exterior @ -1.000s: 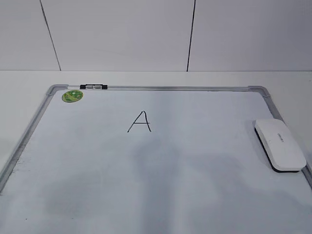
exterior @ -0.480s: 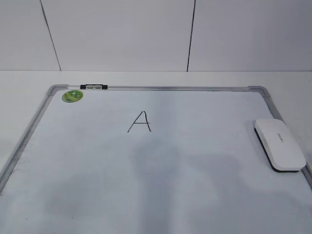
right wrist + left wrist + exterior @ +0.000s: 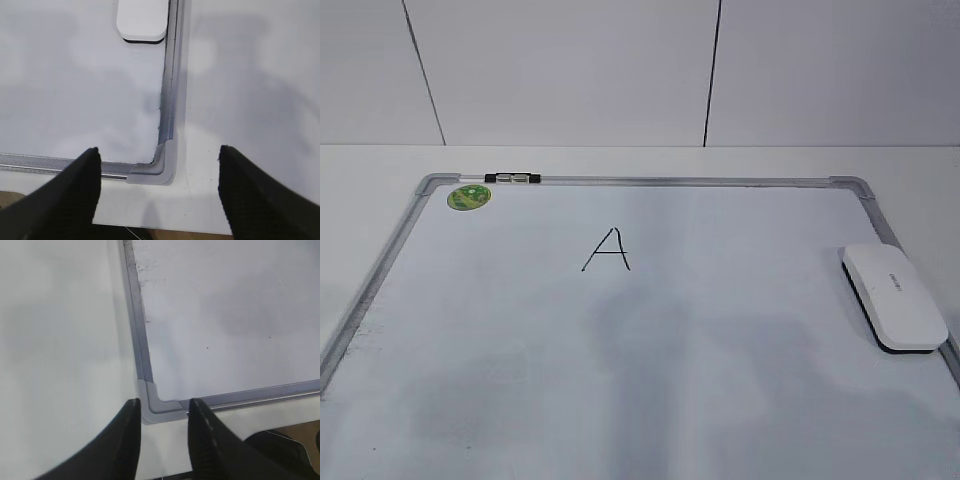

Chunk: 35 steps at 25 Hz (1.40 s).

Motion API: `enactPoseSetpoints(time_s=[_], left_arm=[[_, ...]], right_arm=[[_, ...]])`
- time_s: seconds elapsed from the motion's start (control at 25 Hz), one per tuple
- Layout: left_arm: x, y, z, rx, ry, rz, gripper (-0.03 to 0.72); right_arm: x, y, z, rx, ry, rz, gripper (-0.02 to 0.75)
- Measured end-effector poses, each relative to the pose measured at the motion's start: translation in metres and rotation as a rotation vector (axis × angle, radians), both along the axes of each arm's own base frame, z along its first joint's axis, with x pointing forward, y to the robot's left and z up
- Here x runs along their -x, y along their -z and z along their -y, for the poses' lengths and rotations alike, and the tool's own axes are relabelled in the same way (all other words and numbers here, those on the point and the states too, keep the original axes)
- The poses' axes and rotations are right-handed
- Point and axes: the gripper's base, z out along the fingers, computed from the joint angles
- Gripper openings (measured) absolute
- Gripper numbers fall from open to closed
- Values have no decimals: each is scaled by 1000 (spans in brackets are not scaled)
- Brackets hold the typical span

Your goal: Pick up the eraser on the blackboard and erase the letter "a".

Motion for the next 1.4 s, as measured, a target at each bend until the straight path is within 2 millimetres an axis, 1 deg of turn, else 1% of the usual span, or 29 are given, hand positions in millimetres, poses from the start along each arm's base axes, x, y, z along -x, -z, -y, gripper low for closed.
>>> enactPoseSetpoints(time_s=[0.2,0.4,0.64,0.84,1.12,1.28,1.4], left_arm=[[0,0,0,0,3,0,238],[1,0,3,6,42,4,238],[5,-2,3,9,43,31,236],[24,-7,2,13,44,152,235],[52,-11,1,16,29,333,236],[63,-11,1,15,24,399,236],[65,-10,1,17,25,413,235]], right_arm=[[0,0,0,0,0,0,577],[0,0,0,0,2,2,577],[10,-2,2,-5,39,70,577],[22,-3,4,-9,76,150,577],[39,-3,4,-18,81,264,577],[42,-3,5,-19,84,285,577],[42,-3,4,-15,110,285,577]])
